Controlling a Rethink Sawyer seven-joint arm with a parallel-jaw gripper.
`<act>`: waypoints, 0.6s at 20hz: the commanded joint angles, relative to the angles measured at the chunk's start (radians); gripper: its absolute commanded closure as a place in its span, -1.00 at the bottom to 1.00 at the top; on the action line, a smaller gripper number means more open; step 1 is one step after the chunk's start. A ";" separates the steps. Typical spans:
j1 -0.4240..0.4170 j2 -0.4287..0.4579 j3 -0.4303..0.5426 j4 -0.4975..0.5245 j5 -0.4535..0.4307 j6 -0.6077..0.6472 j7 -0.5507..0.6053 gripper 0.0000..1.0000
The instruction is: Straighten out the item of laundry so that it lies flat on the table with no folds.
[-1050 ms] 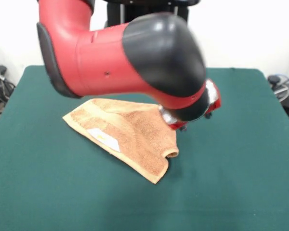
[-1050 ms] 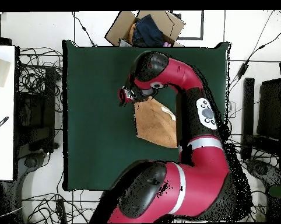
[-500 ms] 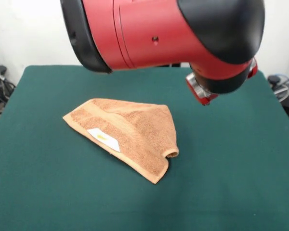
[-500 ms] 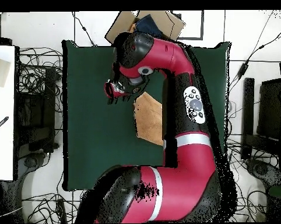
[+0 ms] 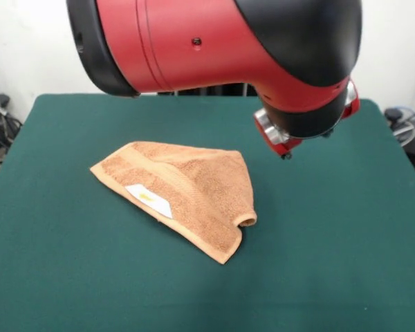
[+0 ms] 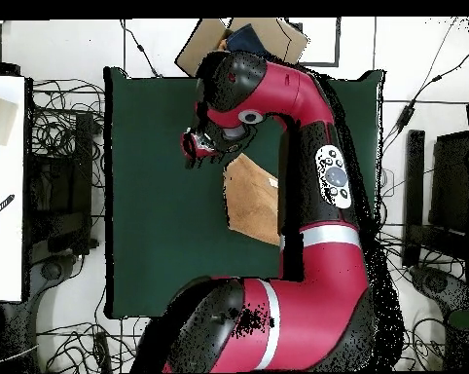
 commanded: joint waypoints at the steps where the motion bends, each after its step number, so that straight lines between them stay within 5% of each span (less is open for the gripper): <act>1: -0.010 0.030 -0.031 0.087 -0.023 -0.115 0.149 -1.00; 12: -0.019 0.045 -0.029 0.102 -0.018 -0.163 0.146 -1.00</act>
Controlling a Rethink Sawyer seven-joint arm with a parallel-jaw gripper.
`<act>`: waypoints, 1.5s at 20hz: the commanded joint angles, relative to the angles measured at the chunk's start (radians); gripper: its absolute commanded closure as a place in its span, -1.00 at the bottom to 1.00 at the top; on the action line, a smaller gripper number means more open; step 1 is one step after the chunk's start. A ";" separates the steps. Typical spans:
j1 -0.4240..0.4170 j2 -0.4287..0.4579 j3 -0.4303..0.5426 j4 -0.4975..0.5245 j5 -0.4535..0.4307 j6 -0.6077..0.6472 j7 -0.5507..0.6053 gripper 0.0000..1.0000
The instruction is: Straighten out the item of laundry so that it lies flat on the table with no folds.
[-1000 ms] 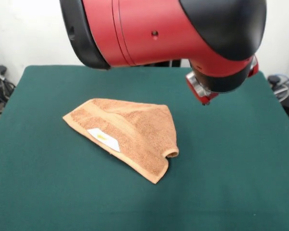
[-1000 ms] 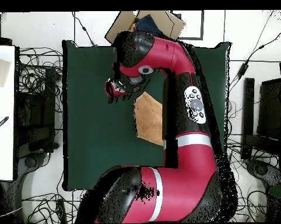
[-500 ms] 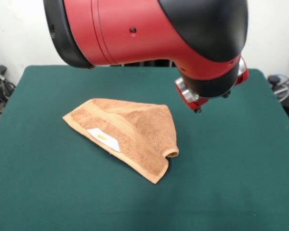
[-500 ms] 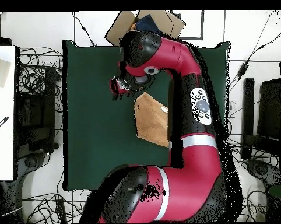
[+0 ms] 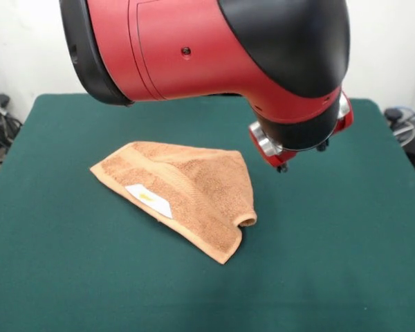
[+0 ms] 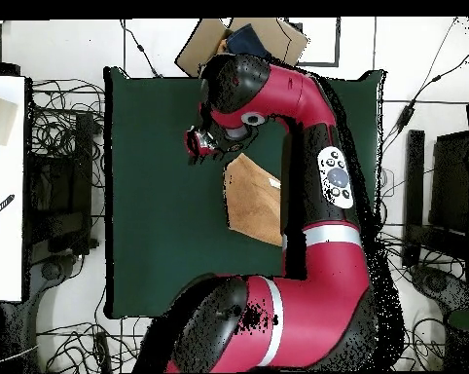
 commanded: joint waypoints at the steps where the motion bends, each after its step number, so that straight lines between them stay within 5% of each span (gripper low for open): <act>1: -0.016 0.032 -0.028 0.109 -0.017 -0.118 0.145 -1.00; 7: -0.027 0.027 -0.028 0.153 -0.006 -0.166 0.154 -1.00; 30: -0.092 0.148 0.008 -0.010 -0.007 -0.038 0.059 -1.00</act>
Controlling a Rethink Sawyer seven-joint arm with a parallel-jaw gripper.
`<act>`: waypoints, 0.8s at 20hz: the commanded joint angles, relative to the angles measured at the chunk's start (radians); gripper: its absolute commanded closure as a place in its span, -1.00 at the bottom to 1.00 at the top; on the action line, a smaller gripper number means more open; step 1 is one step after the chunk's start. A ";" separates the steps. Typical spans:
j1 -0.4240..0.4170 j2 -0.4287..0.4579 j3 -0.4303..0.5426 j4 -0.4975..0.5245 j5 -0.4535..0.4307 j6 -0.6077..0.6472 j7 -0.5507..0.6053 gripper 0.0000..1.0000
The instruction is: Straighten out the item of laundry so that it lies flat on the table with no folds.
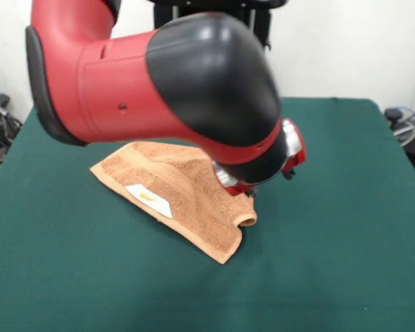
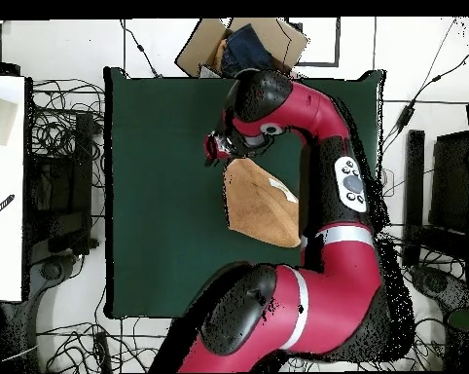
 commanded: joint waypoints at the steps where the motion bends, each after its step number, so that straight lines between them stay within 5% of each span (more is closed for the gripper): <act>1: -0.032 0.075 0.010 -0.018 -0.010 0.038 0.055 -1.00; 16: -0.047 0.173 0.029 -0.191 -0.027 0.162 0.011 -1.00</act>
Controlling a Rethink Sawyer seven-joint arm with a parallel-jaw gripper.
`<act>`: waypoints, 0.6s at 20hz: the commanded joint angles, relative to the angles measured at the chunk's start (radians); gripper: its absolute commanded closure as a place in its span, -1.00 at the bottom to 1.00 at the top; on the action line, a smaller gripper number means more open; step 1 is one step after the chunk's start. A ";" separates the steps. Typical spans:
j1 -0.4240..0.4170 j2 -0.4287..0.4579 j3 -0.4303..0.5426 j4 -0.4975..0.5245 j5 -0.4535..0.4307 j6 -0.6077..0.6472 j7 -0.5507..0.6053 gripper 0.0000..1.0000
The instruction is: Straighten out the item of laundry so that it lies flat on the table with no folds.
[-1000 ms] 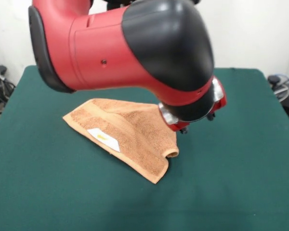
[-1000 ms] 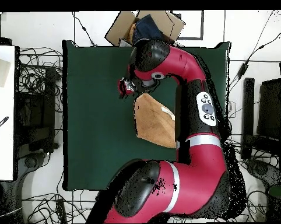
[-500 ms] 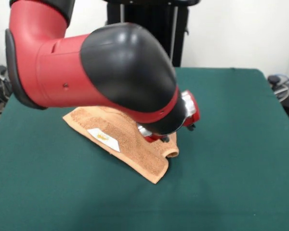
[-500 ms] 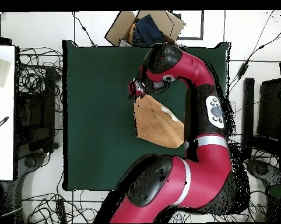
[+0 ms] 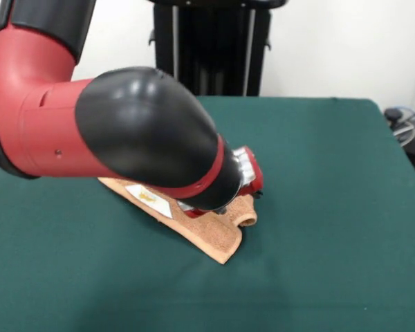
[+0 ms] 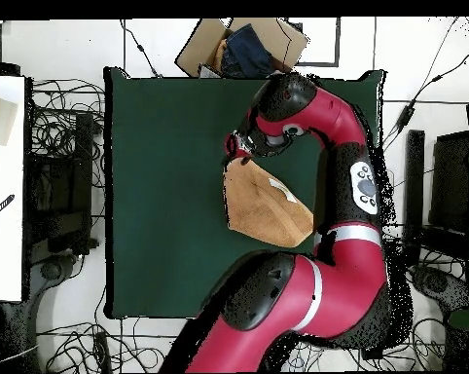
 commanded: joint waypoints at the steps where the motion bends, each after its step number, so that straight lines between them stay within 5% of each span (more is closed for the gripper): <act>1: -0.002 0.061 0.029 -0.064 -0.028 0.096 0.009 -1.00; 12: -0.005 0.128 0.041 -0.198 -0.047 0.182 -0.032 -1.00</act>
